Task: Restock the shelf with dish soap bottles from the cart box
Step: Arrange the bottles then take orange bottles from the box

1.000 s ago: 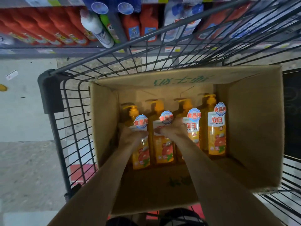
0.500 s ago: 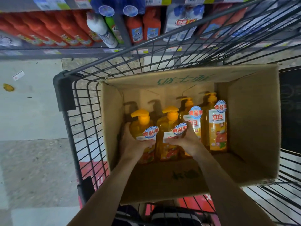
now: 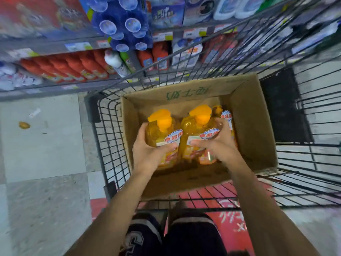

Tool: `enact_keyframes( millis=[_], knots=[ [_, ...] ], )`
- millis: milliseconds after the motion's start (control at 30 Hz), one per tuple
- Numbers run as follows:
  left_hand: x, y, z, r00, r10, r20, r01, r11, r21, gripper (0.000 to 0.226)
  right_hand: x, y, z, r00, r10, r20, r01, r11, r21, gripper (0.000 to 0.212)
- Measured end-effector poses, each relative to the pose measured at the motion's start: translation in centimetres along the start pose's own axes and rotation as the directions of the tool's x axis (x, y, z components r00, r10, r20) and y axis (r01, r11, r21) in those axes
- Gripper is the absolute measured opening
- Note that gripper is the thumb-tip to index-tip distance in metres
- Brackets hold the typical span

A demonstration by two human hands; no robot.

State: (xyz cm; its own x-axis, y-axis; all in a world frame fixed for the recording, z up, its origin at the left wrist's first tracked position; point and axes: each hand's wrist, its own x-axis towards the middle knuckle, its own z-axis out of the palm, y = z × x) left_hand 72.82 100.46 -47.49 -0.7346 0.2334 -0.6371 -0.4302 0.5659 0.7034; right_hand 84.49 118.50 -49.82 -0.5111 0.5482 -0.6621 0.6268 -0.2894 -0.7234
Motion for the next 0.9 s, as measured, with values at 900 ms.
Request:
enact_keyframes(
  millis=[900],
  knots=[
    [-31.8, 14.5, -20.9, 0.668, 0.718, -0.195, -0.743, 0.630, -0.227, 0.109, -37.8, -18.1, -0.3, 0.656, -0.740, -0.147, 0.752, 0.657, 0.049, 0.075]
  ],
)
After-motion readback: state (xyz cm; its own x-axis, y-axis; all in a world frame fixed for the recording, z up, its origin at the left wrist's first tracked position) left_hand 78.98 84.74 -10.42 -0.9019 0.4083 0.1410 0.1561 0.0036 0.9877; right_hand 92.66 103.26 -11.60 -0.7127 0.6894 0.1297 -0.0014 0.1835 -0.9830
